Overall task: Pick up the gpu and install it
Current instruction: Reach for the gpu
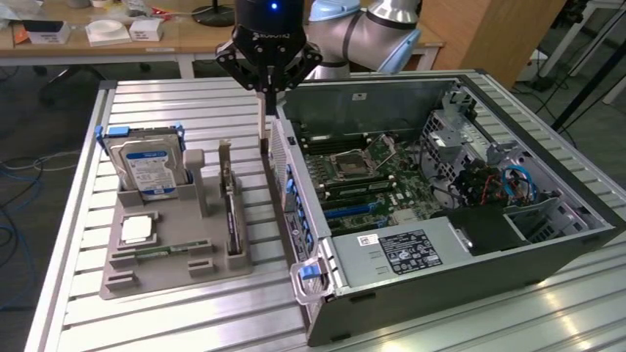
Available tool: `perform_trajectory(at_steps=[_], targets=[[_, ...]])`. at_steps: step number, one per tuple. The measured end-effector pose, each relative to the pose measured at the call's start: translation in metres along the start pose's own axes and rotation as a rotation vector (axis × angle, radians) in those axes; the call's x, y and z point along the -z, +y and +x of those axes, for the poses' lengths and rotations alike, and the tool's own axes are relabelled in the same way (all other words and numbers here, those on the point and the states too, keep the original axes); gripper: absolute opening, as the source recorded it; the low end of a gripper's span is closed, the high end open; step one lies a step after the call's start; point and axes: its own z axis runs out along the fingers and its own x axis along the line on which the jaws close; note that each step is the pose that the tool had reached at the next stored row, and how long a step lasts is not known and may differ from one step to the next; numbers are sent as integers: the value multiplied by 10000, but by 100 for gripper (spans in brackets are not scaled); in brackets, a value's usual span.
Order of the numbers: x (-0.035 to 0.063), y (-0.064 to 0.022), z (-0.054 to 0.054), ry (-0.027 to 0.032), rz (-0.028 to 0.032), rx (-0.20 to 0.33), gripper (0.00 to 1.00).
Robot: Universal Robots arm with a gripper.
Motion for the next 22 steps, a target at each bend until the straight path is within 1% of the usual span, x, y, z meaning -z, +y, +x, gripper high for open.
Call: perform_trajectory(at_steps=[22], targets=[[4,-14,188,0,0,0,11]])
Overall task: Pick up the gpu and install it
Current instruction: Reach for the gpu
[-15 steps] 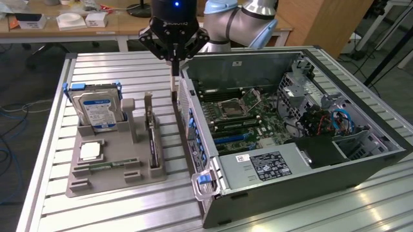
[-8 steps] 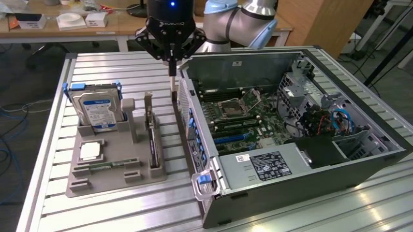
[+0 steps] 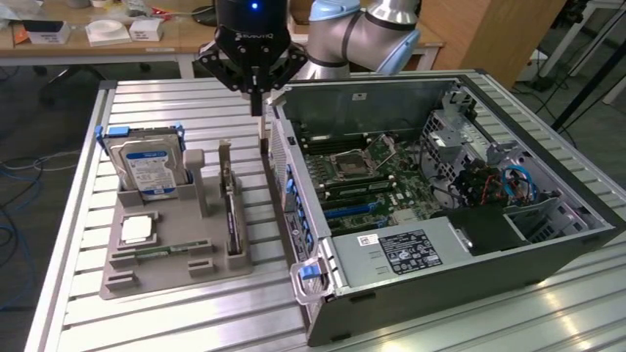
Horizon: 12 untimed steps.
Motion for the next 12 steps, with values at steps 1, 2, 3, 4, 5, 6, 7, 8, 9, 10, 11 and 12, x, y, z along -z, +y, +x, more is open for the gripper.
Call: perform_trajectory(at_steps=[1,2,3,4,5,6,7,8,9,10,11,12], targets=[[0,-1,10,0,0,0,11],[0,-2,20,-1,-1,0,11],[1,-2,31,0,0,0,11],[1,-3,42,-1,0,0,11],[1,-4,52,0,-1,0,11],[1,-5,63,0,0,0,11],[2,-6,73,0,0,1,11],[2,-6,83,0,0,1,11],[2,-7,95,0,0,1,11],[2,-8,106,0,0,1,11],[3,-9,119,-1,0,1,11],[3,-10,131,-1,0,0,11]])
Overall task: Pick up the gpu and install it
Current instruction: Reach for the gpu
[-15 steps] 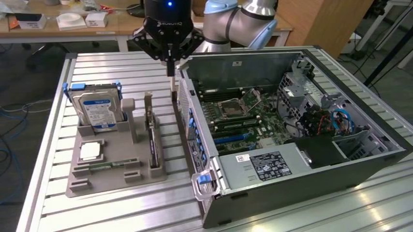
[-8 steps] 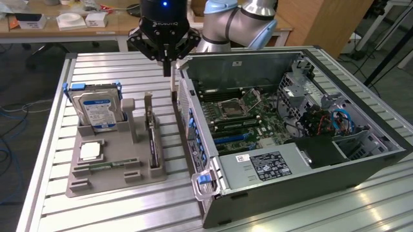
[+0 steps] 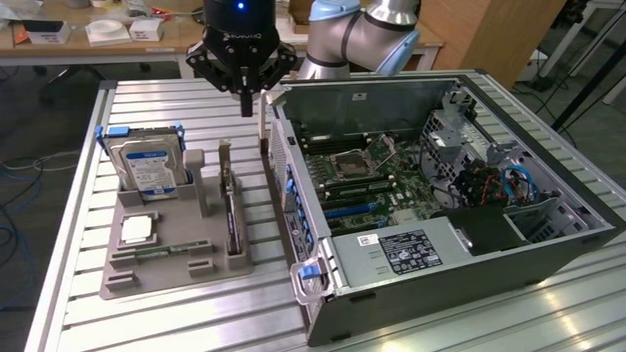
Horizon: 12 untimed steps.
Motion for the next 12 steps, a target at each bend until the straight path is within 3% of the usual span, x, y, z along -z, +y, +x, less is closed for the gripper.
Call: perform_trajectory(at_steps=[12], targets=[[6,-40,155,1,0,0,11]])
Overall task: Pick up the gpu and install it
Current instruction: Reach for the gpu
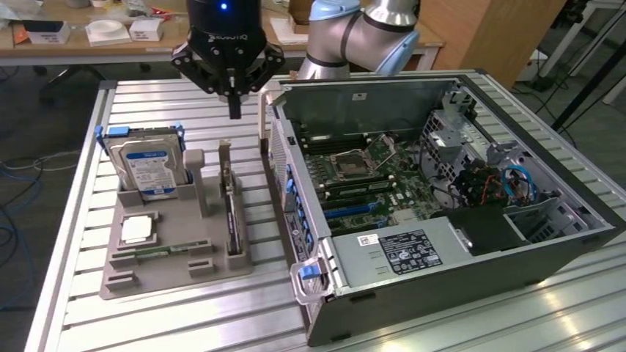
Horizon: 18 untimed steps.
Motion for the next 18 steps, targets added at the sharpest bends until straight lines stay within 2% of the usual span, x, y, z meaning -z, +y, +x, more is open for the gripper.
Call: perform_trajectory(at_steps=[13,18], targets=[[5,-30,155,0,-1,1,11],[5,-32,179,0,-1,2,11]])
